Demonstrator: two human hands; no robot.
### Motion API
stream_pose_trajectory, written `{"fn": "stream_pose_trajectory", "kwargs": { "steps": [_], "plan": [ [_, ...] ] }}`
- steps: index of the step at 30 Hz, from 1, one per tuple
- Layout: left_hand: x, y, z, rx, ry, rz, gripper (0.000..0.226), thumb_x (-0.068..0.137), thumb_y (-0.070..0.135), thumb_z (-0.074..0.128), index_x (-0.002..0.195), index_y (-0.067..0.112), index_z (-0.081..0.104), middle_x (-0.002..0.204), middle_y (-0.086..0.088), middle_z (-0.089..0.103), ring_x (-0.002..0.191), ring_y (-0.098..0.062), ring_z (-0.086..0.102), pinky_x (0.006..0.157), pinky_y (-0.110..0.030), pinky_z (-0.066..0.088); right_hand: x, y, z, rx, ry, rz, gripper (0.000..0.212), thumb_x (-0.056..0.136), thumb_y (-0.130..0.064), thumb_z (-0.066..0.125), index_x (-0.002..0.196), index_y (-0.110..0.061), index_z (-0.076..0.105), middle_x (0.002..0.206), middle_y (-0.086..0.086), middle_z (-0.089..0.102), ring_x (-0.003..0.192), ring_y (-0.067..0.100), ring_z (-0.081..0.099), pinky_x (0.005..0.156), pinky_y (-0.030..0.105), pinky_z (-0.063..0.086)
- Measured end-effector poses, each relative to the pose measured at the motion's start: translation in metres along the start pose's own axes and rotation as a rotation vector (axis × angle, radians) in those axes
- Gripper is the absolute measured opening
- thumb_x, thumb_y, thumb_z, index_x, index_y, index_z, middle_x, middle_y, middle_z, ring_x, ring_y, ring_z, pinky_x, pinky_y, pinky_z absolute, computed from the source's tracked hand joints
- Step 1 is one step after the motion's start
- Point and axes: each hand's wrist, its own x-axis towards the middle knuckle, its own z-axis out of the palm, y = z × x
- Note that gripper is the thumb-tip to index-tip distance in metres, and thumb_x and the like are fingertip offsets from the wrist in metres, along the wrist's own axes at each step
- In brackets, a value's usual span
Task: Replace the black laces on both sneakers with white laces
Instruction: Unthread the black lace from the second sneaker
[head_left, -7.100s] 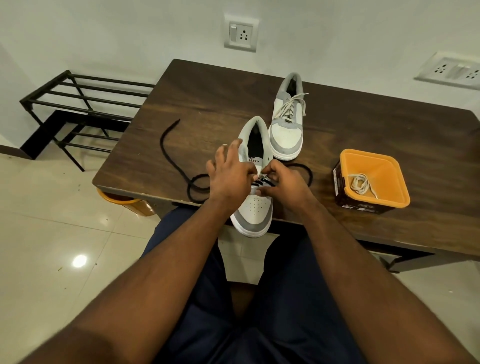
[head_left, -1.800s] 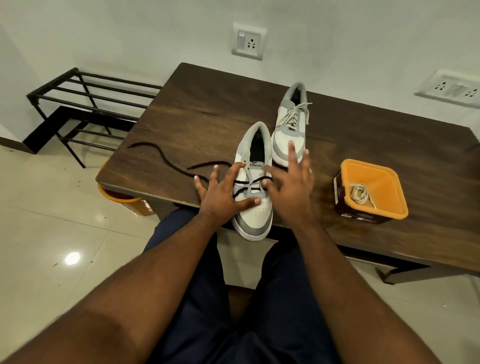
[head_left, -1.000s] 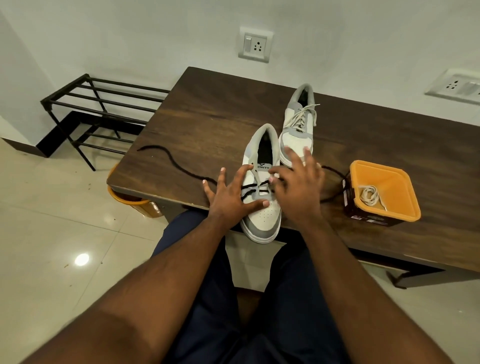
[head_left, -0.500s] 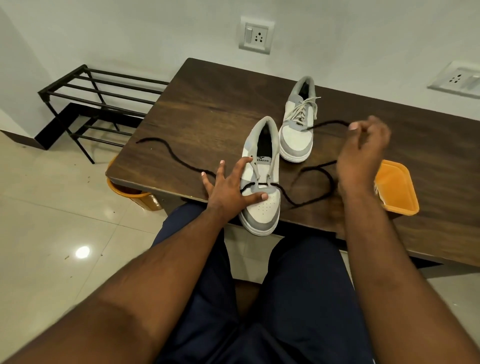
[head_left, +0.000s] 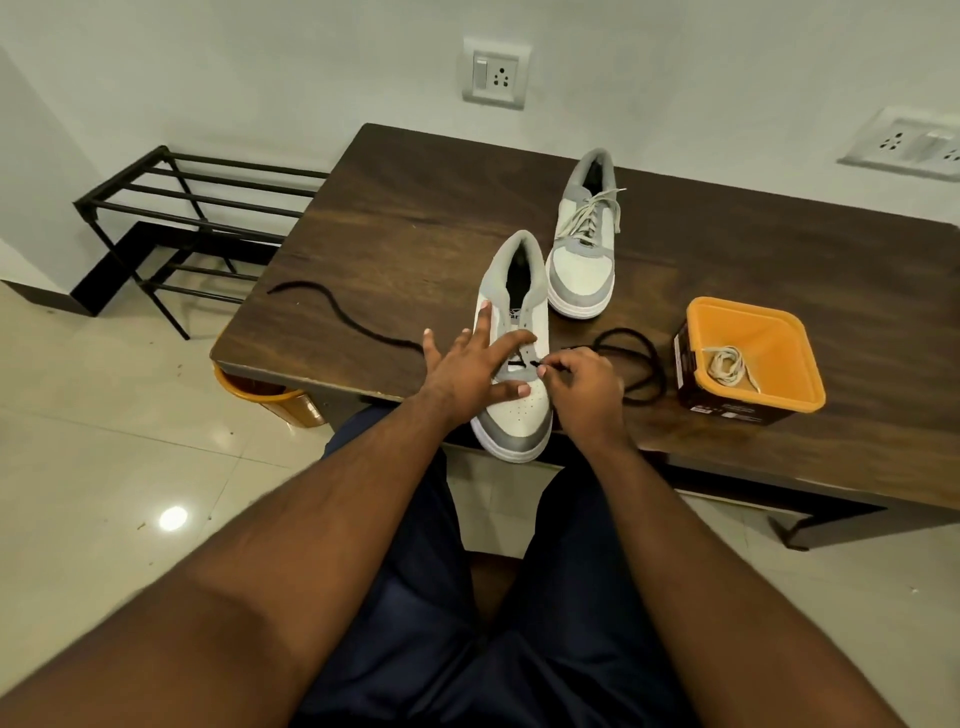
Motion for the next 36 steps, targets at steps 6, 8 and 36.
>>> {"fn": "stream_pose_trajectory", "kwargs": {
  "steps": [6, 8, 36],
  "plan": [
    [-0.002, 0.000, 0.005, -0.072, 0.006, -0.030, 0.058, 0.086, 0.062, 0.056, 0.137, 0.057, 0.027, 0.163, 0.004, -0.012, 0.144, -0.025, 0.027, 0.107, -0.071, -0.006, 0.020, 0.007, -0.032, -0.513, 0.051, -0.373, 0.014, 0.093, -0.026, 0.053, 0.095, -0.017, 0.063, 0.097, 0.004, 0.061, 0.090, 0.027, 0.056, 0.079, 0.041, 0.040],
    [0.000, -0.001, 0.004, -0.063, -0.007, -0.036, 0.059, 0.086, 0.063, 0.055, 0.137, 0.058, 0.025, 0.163, 0.003, -0.012, 0.146, -0.027, 0.022, 0.107, -0.071, -0.006, 0.029, 0.008, -0.042, -0.582, 0.062, -0.436, 0.011, 0.092, -0.025, 0.056, 0.094, -0.017, 0.064, 0.096, 0.005, 0.062, 0.088, 0.028, 0.056, 0.077, 0.041, 0.041],
    [-0.003, -0.001, 0.006, -0.080, -0.033, -0.049, 0.059, 0.087, 0.069, 0.047, 0.138, 0.062, 0.018, 0.162, 0.009, -0.017, 0.149, -0.032, -0.008, 0.107, -0.071, -0.012, 0.070, 0.012, -0.065, -0.803, -0.026, -0.312, 0.027, 0.090, -0.026, 0.053, 0.111, -0.023, 0.069, 0.134, -0.005, 0.055, 0.116, 0.027, 0.045, 0.092, 0.044, 0.032]
  ]
}}
